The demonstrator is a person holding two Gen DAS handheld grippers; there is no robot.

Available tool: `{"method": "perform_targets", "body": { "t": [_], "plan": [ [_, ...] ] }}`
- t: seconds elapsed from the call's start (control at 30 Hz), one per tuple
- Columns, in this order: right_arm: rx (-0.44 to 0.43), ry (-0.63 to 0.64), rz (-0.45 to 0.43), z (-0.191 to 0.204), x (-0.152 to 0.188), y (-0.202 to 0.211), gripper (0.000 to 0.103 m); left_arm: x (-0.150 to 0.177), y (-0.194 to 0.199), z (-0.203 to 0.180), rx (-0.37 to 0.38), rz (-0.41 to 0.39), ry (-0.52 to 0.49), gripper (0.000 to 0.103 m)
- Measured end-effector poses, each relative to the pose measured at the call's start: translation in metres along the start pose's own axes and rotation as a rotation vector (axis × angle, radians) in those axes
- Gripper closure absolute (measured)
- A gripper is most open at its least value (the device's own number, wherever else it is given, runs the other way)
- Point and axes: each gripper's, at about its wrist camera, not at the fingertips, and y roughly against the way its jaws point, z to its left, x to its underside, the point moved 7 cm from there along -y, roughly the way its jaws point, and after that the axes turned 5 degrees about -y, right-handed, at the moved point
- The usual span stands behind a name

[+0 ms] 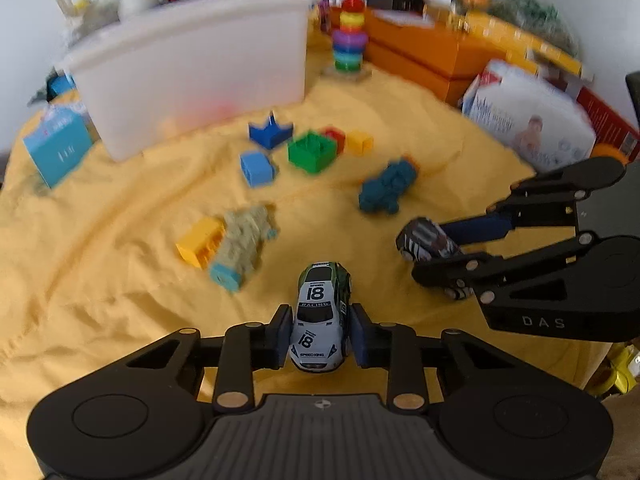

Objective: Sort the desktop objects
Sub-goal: 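Carry both cars over the white bin and open both tools to drop them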

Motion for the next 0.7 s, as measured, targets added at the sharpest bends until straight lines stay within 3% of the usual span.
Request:
{"method": "perform_targets", "body": {
  "t": [0.43,0.7],
  "plan": [
    [0.035,0.085,-0.225,0.005,-0.068,0.048,0.071,-0.069,0.065,0.035,-0.066,-0.24,0.037,0.069],
    [0.028,0.131,-0.357,0.002,-0.143,0.029,0.071,-0.129,0.072,0.076,-0.164,-0.348,0.011,0.069]
  ]
}}
